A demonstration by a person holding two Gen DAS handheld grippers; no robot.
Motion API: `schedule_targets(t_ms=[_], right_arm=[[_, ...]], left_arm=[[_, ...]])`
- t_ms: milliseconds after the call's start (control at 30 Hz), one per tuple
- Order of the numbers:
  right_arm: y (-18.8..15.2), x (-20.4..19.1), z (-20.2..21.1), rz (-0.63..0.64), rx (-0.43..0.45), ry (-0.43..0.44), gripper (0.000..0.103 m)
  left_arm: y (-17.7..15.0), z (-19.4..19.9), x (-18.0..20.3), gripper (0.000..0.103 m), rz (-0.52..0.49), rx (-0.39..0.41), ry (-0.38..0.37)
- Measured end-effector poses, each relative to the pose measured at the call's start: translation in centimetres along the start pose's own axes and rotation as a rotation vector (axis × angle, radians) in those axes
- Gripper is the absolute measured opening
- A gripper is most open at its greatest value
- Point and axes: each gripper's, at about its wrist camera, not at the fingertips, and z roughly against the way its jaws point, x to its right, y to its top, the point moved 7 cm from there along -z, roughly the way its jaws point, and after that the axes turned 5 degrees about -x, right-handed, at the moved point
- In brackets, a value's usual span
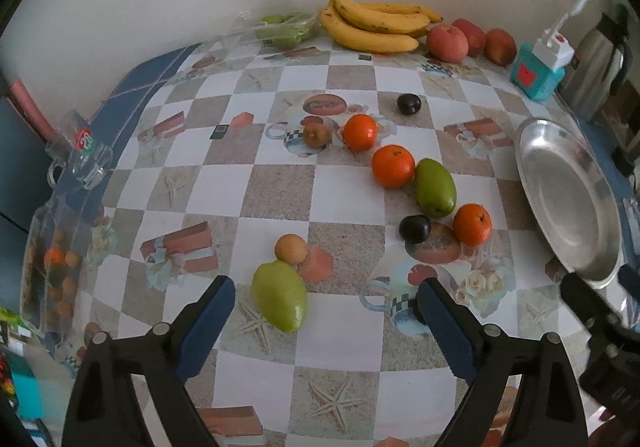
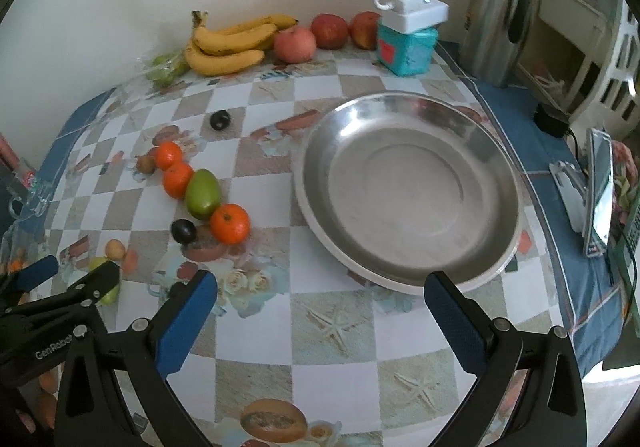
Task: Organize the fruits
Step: 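Grasp the dark plum with the right tool while the left tool grasps the green mango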
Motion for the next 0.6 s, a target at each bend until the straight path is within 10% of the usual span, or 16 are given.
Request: schedule_targets(t_ms=[600], right_arm=[[-1.1, -7.7, -4.3, 0.082, -0.172, 0.139, 0.103]], left_arm=[[-0.4, -3.6, -6.5, 0.094, 0.247, -0.119, -0.043]])
